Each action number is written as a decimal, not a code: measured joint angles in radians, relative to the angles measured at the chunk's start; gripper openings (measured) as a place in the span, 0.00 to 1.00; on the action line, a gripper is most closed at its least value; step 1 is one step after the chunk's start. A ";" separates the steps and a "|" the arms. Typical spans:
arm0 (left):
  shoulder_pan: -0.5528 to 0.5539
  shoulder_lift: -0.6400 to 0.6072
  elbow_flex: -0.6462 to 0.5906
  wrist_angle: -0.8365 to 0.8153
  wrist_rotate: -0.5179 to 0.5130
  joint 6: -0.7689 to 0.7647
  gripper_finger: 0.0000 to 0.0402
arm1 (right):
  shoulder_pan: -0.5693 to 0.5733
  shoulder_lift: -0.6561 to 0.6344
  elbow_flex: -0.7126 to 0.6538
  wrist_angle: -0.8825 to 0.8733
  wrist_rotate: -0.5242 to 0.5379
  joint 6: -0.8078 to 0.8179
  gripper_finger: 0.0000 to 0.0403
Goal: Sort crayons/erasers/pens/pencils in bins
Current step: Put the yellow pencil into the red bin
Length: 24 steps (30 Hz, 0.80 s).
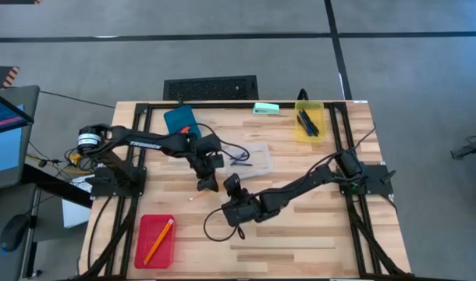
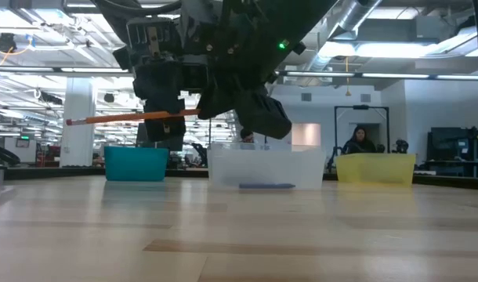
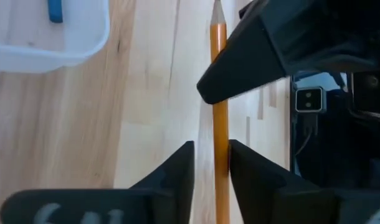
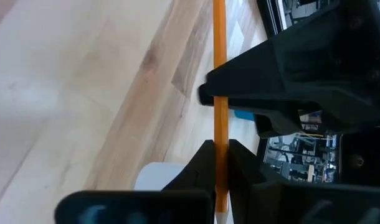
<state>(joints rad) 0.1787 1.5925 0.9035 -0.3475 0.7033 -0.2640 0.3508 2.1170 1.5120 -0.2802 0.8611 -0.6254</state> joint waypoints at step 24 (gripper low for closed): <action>-0.155 -0.634 -0.260 0.276 -0.581 0.280 0.24 | 0.012 -0.107 -0.041 -0.470 0.052 0.647 0.06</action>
<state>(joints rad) 0.0239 0.9588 0.6431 -0.0718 0.1223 0.0158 0.3630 2.0096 1.4712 -0.7504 0.9134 0.0211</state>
